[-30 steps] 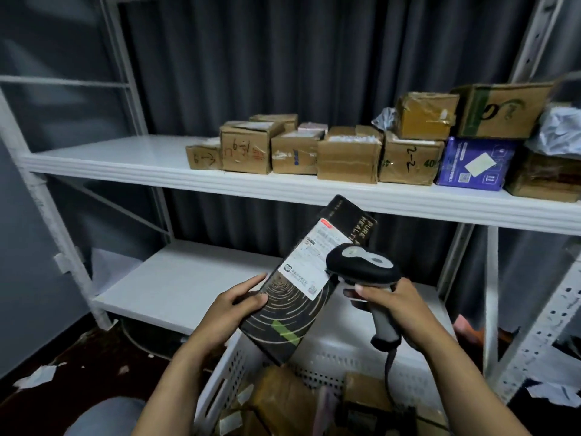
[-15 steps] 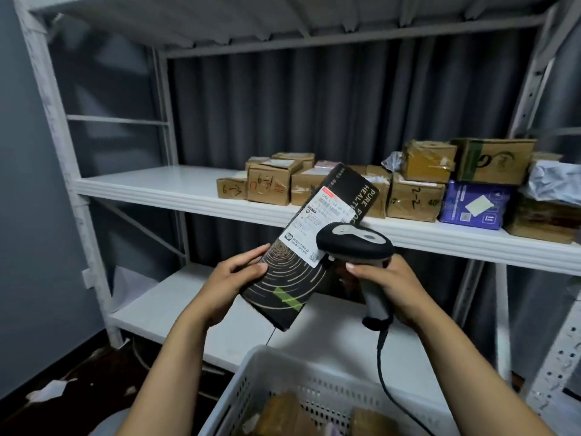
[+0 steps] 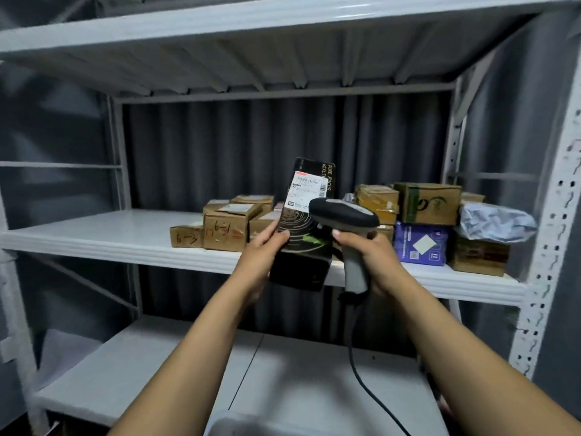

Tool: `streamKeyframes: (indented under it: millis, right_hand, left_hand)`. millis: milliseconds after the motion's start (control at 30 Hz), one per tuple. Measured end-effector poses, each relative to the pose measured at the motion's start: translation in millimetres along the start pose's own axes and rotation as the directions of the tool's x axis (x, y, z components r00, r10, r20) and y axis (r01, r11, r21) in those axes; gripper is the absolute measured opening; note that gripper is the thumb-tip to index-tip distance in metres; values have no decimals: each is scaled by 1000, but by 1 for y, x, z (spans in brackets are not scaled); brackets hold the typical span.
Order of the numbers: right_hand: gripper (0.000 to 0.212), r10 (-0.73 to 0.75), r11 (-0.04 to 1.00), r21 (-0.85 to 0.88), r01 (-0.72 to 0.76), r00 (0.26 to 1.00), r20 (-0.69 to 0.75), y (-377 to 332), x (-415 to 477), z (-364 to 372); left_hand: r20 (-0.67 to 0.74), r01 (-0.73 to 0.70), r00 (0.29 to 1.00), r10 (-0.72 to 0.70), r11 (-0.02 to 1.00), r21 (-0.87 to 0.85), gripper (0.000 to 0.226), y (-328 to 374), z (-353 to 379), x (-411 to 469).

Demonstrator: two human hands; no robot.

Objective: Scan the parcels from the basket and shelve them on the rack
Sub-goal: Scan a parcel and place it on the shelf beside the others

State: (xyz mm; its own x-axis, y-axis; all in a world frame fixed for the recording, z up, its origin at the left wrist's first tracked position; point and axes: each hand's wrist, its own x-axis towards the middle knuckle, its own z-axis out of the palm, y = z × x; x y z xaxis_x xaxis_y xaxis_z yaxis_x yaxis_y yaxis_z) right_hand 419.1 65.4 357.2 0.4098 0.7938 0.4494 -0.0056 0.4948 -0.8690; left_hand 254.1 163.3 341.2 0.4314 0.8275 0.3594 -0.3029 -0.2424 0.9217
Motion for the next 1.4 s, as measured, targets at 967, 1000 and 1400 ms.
streamKeyframes:
  millis: [967,1000,1400]
  right_hand:
    - [30,-69,867,-495,-62,968,-241,-38,136,-83]
    - [30,-68,860,-507,-66,968,-240,-38,137,-83]
    - [23,-94,807,-588,-61,969,-230,-42,130,-78]
  left_hand:
    - [222,-290,954,204,430,855,68,13,72,165]
    - [216,-280,957,193,431,857,67,12,75,169]
    - [150,-205,975,163,418,885,68,2,82,184]
